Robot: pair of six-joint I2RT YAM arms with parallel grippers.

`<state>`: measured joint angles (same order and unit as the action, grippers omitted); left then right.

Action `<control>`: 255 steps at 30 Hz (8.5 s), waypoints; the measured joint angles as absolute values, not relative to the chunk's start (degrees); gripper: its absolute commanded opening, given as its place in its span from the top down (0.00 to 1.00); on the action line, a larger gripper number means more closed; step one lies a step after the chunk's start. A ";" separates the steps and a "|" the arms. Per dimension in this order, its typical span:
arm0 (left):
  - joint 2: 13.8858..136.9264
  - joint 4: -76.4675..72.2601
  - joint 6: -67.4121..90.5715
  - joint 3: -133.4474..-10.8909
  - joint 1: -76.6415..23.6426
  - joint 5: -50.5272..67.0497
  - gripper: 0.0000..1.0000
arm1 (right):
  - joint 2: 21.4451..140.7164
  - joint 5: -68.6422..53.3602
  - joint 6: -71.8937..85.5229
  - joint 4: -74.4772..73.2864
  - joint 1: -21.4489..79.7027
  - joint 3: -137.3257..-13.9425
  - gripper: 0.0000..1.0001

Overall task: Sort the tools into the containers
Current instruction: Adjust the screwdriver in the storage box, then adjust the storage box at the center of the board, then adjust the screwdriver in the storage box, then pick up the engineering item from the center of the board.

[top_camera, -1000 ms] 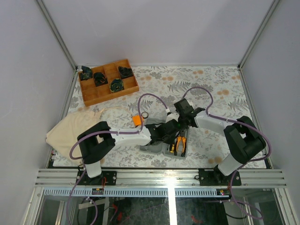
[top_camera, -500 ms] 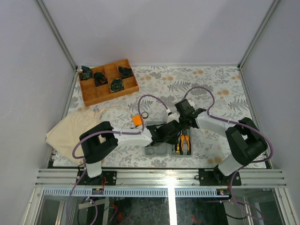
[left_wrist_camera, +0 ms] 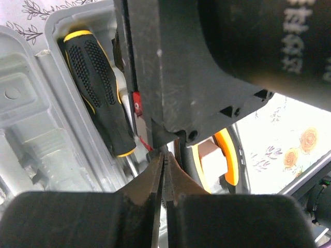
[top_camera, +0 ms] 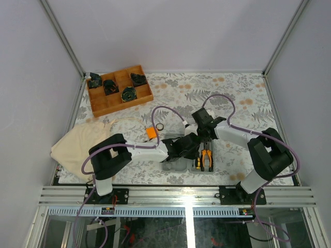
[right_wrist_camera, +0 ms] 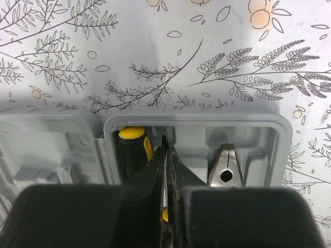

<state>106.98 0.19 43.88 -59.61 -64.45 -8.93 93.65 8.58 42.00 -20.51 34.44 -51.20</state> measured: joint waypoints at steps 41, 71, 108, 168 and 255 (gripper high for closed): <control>107.61 -2.48 45.43 -58.96 -64.95 -11.16 1.00 | 92.71 14.35 41.60 -34.15 35.99 -57.43 0.72; 100.95 16.71 34.85 -62.70 -65.95 -5.54 0.80 | 61.12 19.92 48.38 -33.08 40.69 -42.92 0.67; 79.70 16.60 33.61 -41.10 -54.70 -5.54 0.68 | 70.57 9.82 44.86 -27.33 33.30 -35.14 0.81; 74.02 17.54 40.47 -39.20 -57.69 -13.08 0.62 | 72.82 -11.35 32.93 -21.85 33.36 -38.09 0.73; 72.36 32.51 35.97 -51.27 -34.59 -14.37 0.35 | 53.71 6.76 33.23 -28.34 39.51 -41.15 0.50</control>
<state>72.36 32.51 35.97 -51.27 -34.59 -14.37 53.71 6.76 33.23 -28.34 39.51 -41.15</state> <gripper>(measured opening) 0.628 0.475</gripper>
